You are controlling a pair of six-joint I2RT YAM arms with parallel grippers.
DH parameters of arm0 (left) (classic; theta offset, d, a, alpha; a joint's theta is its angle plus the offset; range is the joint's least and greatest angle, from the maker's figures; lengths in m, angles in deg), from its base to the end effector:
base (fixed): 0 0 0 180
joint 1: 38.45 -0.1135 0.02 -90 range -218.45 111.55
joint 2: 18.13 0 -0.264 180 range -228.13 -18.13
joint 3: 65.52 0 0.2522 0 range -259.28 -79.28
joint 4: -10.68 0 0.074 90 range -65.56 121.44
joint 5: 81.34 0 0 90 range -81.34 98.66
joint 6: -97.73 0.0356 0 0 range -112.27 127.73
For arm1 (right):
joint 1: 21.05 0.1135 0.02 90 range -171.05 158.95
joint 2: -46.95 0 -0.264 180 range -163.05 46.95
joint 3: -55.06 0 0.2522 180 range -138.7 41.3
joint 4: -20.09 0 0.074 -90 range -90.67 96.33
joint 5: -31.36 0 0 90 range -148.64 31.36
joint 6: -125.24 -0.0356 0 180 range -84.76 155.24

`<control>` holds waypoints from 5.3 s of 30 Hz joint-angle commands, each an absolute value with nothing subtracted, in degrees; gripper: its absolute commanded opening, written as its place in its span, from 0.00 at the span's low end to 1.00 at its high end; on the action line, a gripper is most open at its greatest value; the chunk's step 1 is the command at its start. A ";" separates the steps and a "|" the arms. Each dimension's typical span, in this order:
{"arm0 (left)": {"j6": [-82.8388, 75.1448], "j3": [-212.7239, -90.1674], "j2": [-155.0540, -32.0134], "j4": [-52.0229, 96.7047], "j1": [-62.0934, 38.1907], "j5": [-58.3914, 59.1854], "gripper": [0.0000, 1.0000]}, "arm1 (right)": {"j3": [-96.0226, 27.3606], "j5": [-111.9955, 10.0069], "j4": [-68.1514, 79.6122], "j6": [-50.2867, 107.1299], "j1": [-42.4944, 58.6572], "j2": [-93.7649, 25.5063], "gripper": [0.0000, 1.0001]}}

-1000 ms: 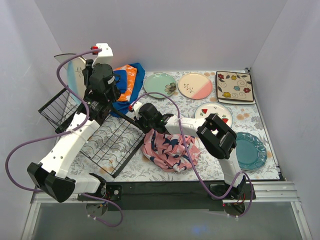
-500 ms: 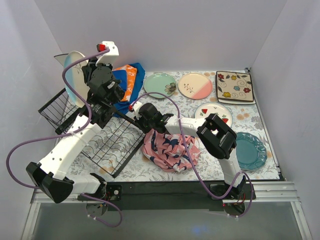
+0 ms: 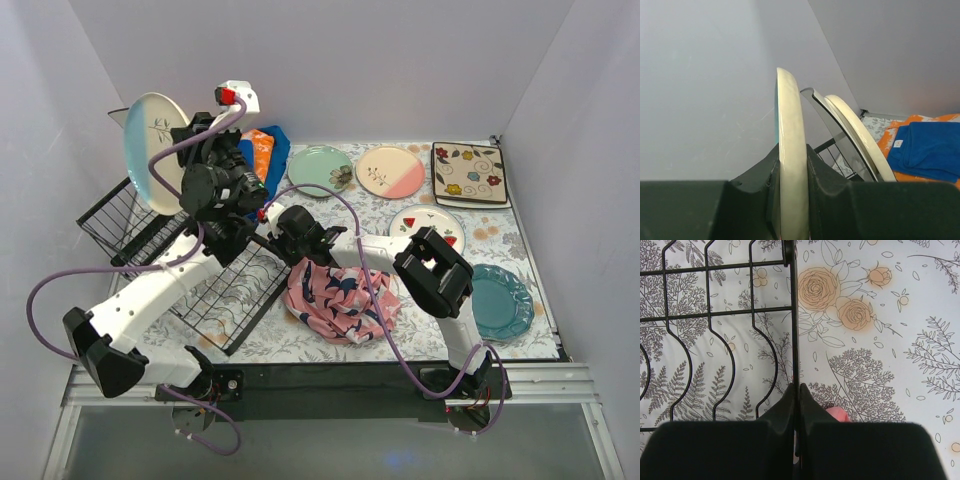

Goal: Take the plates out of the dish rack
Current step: Place the plate at the center of the board.

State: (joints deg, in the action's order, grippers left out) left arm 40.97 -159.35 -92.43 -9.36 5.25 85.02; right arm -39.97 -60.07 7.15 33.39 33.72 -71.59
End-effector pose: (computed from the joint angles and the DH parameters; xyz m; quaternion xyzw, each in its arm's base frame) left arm 0.2045 -0.1475 0.5044 -0.2295 0.6101 0.1974 0.7322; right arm 0.2693 0.3798 0.1797 -0.3927 0.8017 0.2038 0.4019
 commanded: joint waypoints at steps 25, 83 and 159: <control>40.43 -167.96 -100.57 -10.54 23.51 79.06 0.00 | -33.85 -46.97 4.92 23.29 21.60 -59.49 0.41; 66.70 -121.82 -119.20 -56.49 33.80 42.41 0.00 | -19.17 3.68 14.85 -1.76 -13.40 -44.98 0.69; 54.07 -125.16 -129.75 -74.70 36.17 51.02 0.68 | -21.44 -2.99 82.40 -55.97 -12.86 -58.22 0.01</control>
